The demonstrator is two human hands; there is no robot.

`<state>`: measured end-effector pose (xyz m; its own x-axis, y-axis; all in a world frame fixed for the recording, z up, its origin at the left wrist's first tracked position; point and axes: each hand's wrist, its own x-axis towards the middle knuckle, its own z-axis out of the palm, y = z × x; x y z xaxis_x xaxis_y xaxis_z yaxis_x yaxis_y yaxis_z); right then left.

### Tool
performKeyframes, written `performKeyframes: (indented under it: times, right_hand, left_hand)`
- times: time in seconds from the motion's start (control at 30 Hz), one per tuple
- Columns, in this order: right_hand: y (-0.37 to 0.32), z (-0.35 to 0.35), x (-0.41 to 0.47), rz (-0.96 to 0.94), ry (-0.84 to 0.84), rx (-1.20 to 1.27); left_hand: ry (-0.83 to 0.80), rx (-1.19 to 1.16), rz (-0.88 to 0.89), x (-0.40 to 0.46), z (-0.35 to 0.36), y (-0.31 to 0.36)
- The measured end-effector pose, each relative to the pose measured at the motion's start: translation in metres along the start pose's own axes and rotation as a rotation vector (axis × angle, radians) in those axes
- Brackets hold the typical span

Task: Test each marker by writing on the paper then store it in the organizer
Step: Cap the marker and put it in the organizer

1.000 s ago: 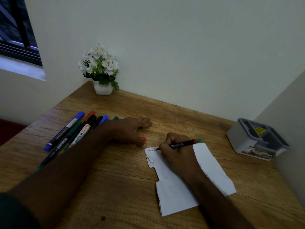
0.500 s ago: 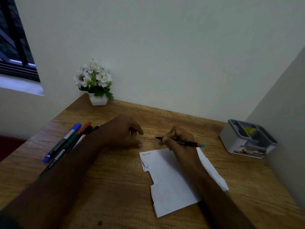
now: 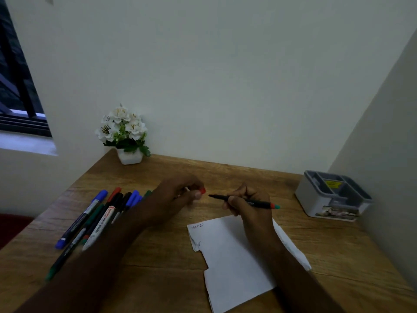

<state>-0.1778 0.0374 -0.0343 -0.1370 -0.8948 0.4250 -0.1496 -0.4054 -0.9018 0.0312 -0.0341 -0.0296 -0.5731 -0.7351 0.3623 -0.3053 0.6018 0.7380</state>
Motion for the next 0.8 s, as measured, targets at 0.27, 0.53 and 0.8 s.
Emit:
performKeyframes:
  times: [0.27,0.53,0.8]
  right_hand:
    - [0.000,-0.004,0.000,-0.058,0.021,0.172]
    - [0.003,-0.001,-0.001,-0.010,-0.101,0.105]
    - [0.010,-0.003,0.002,0.042,-0.132,0.058]
  left_hand:
    - [0.030,-0.145,0.014,0.000,0.012,0.000]
    - [0.007,-0.144,0.085,0.000,0.014,0.006]
    - [0.040,-0.321,0.050,-0.001,0.019,0.006]
